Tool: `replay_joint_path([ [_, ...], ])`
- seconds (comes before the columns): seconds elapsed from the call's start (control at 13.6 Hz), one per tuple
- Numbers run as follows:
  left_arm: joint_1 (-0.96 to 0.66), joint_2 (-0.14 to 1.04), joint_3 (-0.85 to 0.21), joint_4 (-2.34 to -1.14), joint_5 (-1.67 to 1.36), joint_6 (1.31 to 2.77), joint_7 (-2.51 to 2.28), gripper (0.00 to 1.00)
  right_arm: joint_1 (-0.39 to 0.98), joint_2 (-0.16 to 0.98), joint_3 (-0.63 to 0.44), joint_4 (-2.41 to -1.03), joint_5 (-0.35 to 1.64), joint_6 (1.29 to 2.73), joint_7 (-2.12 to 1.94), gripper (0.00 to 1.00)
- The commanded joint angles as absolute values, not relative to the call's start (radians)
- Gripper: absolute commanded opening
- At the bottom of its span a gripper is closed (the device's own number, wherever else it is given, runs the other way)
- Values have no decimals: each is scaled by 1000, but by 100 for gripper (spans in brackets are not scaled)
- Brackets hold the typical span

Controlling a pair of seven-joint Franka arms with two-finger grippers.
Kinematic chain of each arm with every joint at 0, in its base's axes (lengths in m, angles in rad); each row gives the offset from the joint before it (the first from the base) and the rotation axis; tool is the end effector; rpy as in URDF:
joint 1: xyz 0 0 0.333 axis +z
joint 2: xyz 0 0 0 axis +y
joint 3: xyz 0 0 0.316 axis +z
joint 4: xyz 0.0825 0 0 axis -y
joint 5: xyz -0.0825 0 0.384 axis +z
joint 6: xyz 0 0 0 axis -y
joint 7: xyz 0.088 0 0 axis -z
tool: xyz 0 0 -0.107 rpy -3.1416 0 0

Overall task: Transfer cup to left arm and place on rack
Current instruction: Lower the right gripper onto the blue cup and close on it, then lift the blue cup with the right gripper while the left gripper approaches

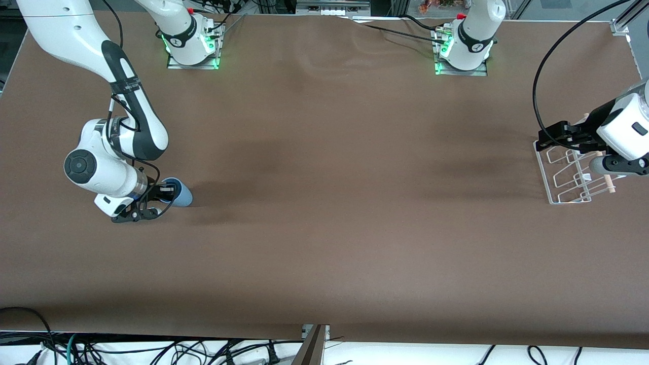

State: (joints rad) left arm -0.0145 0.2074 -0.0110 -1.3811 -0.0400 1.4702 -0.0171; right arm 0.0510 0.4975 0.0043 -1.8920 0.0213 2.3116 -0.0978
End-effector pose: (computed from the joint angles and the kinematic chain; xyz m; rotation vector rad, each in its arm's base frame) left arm 0.6057 -0.0193 0.5844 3.0963 -0.0154 -0.1847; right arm 0.6243 0.0349 0.2337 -3.1130 -0.2146 0.1210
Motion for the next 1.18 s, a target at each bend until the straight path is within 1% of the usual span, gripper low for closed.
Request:
replay_joint_path([
  [0.0, -14, 238, -14, -1336, -50, 1460, -29, 100, 66, 500, 14, -1792, 67, 2159, -54, 0],
  [0.07, -23, 239, -14, -1336, -52, 1460, -28, 100, 72, 503, 18, -1745, 101, 2088, -48, 0],
  [0.22, -37, 248, -18, -1341, -52, 1463, -23, 100, 92, 503, 20, -1677, 185, 1992, -10, 0],
  [0.37, -64, 258, -18, -1348, -60, 1486, -21, 100, 127, 505, 20, -1597, 233, 1878, 121, 0],
  [0.44, -77, 256, -21, -1350, -110, 1503, -20, 100, 155, 506, 21, -1550, 264, 1824, 199, 0],
  [0.59, -89, 258, -37, -1350, -201, 1525, 21, 100, 199, 511, 21, -1462, 380, 1714, 374, 0],
  [0.66, -90, 258, -43, -1350, -219, 1567, 78, 100, 209, 511, 23, -1441, 487, 1685, 449, 0],
  [0.81, -106, 279, -64, -1353, -248, 1641, 234, 100, 236, 511, 23, -1425, 724, 1683, 593, 0],
  [0.96, -106, 288, -127, -1355, -252, 1683, 409, 100, 287, 511, 23, -1411, 862, 1698, 727, 0],
  [1.1, -107, 288, -176, -1364, -250, 1733, 581, 100, 333, 511, 23, -1399, 986, 1768, 835, 0],
])
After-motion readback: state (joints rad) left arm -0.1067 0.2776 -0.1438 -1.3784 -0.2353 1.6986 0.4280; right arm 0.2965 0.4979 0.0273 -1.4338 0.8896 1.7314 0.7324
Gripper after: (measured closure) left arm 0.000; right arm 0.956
